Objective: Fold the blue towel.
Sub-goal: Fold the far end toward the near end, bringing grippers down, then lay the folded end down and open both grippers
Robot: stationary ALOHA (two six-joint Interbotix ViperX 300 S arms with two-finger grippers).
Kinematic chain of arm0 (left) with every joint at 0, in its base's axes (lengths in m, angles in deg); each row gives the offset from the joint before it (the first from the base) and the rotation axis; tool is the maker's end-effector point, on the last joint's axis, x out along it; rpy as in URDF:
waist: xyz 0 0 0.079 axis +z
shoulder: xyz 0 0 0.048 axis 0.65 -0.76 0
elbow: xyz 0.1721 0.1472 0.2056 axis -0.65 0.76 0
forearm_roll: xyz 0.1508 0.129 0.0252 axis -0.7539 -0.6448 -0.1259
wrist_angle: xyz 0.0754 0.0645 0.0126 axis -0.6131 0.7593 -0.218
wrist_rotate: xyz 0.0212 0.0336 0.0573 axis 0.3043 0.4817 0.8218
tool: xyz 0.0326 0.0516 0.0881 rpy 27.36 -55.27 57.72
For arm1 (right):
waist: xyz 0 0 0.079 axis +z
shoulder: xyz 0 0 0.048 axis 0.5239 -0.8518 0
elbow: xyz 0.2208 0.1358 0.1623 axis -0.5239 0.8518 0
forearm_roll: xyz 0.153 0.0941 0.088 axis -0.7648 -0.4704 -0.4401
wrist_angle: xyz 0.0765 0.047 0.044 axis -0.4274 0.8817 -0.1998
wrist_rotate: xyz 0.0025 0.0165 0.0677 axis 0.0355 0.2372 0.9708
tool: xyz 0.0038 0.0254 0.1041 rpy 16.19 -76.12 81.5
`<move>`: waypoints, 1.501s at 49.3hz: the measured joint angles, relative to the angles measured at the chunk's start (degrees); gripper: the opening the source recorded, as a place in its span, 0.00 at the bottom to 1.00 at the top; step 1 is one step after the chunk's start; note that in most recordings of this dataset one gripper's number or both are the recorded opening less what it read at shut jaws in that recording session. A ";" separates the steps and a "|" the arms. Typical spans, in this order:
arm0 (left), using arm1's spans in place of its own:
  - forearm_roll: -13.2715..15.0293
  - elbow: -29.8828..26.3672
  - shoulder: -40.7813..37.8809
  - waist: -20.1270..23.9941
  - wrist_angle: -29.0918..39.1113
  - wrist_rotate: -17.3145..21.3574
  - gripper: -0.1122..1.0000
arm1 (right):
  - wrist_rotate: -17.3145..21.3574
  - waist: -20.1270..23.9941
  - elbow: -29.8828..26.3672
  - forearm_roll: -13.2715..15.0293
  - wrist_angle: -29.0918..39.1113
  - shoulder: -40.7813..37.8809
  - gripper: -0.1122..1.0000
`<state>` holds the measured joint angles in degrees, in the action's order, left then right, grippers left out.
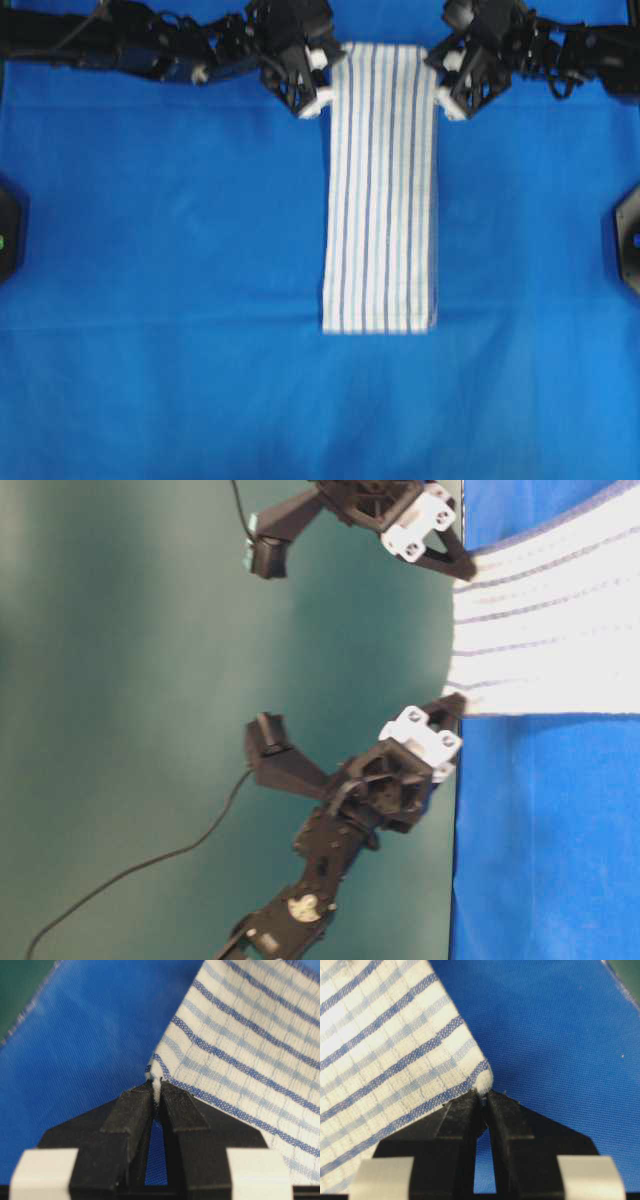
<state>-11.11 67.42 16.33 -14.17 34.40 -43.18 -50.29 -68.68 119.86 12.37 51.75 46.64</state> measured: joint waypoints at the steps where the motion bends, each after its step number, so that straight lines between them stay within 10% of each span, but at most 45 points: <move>1: 0.00 0.00 0.18 -0.09 0.18 0.00 0.12 | -0.09 0.09 0.18 -0.09 0.09 0.44 0.17; 16: 0.00 1.93 1.85 -2.55 1.85 0.09 0.12 | 0.44 2.90 2.29 -1.67 1.49 4.04 0.17; 49: 0.00 14.06 13.10 -25.40 3.52 -2.46 0.12 | 11.78 33.66 10.55 -7.03 6.06 13.97 0.17; 74: 0.18 13.71 7.73 -33.05 -0.09 -6.42 0.12 | 17.49 44.38 9.32 -7.12 9.67 11.87 0.17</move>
<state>-10.94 81.13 24.06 -47.22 34.31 -49.60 -32.80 -24.30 129.18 5.25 61.42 58.50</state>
